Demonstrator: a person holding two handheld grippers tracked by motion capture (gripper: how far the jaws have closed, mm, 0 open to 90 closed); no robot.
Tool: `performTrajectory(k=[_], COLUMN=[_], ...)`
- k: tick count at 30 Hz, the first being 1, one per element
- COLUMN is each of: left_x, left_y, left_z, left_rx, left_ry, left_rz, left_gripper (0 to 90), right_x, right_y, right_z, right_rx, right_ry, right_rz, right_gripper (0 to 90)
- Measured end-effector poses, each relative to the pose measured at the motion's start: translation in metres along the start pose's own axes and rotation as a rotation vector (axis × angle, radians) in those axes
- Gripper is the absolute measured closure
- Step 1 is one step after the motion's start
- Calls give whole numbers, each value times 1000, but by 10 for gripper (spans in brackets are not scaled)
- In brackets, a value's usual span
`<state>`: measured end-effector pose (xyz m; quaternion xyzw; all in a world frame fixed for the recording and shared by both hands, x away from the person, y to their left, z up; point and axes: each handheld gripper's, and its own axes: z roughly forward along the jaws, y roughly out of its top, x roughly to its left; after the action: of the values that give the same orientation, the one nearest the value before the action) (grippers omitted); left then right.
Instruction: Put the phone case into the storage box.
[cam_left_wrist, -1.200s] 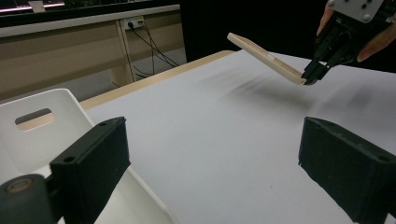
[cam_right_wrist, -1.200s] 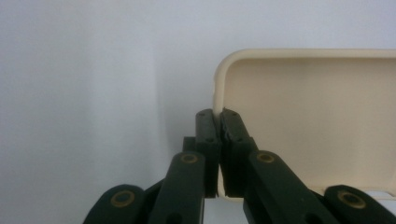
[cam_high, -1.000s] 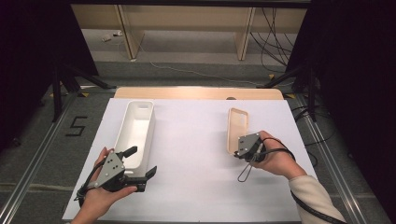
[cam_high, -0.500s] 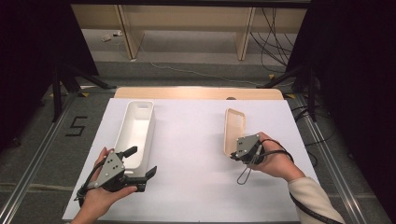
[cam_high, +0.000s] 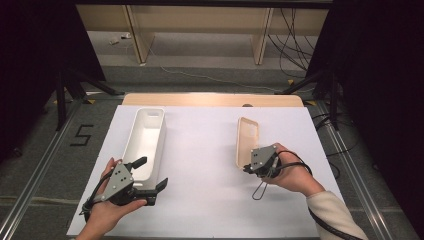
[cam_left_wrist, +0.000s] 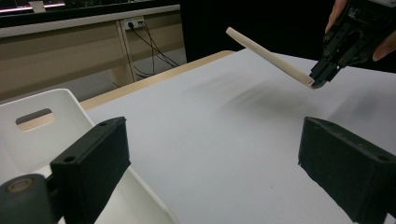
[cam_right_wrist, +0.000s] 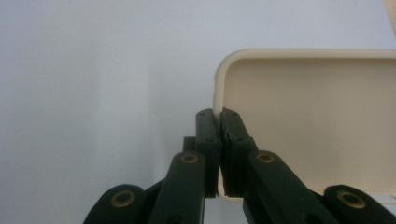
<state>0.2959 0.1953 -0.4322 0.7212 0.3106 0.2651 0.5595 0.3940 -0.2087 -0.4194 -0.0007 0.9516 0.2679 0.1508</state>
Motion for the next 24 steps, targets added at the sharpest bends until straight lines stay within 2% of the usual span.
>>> performTrajectory(k=[24], left_x=[0], left_y=[0], left_z=[0], left_rx=[-1], left_ry=[-1], left_rz=[0], left_gripper=[83], right_x=[9], right_y=[13], right_z=[3], right_rx=[-33], right_ry=[13], right_rz=[-26], right_gripper=[883])
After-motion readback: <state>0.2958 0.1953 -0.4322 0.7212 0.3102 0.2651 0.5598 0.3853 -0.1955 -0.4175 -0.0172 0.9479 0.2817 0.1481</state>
